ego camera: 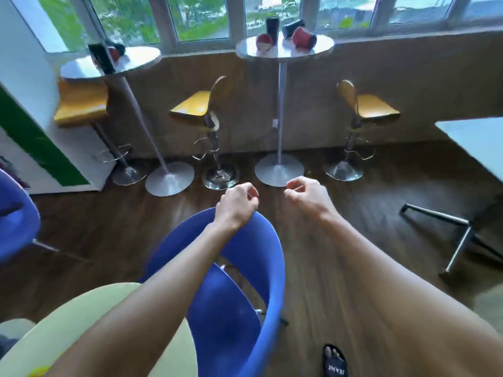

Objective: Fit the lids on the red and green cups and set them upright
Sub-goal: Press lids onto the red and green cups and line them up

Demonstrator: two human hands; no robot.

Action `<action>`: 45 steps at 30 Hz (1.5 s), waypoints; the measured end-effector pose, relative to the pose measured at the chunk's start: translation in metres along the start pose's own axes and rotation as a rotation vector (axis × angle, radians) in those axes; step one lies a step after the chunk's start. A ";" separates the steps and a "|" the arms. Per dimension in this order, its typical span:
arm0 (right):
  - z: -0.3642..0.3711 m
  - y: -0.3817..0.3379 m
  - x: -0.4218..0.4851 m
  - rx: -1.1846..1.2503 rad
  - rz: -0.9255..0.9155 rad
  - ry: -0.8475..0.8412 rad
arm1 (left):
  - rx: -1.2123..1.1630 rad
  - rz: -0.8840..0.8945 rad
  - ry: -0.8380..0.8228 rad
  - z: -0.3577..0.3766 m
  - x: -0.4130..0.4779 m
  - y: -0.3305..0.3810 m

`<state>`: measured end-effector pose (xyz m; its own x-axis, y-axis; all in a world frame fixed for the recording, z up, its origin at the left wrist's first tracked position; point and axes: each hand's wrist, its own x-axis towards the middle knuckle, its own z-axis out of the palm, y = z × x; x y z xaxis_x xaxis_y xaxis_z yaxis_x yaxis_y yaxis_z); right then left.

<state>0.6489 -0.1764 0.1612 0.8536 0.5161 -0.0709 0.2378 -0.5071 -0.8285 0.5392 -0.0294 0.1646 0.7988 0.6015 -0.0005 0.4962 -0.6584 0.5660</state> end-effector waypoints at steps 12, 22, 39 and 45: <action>-0.191 0.009 0.242 -0.040 -0.143 0.037 | -0.025 0.041 0.129 0.036 0.228 0.193; -0.225 -0.046 0.454 -0.035 -0.228 0.064 | -0.018 0.105 0.233 0.008 0.448 0.241; -0.202 -0.118 0.816 -0.058 -0.345 0.102 | -0.003 0.173 0.245 -0.029 0.804 0.219; -0.188 -0.116 0.941 -0.151 -0.382 0.111 | 0.011 0.129 0.264 -0.027 0.911 0.204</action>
<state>1.5115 0.2378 0.2952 0.7338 0.6134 0.2921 0.6048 -0.3939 -0.6921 1.3593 0.3965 0.3023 0.7405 0.6082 0.2861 0.4006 -0.7412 0.5387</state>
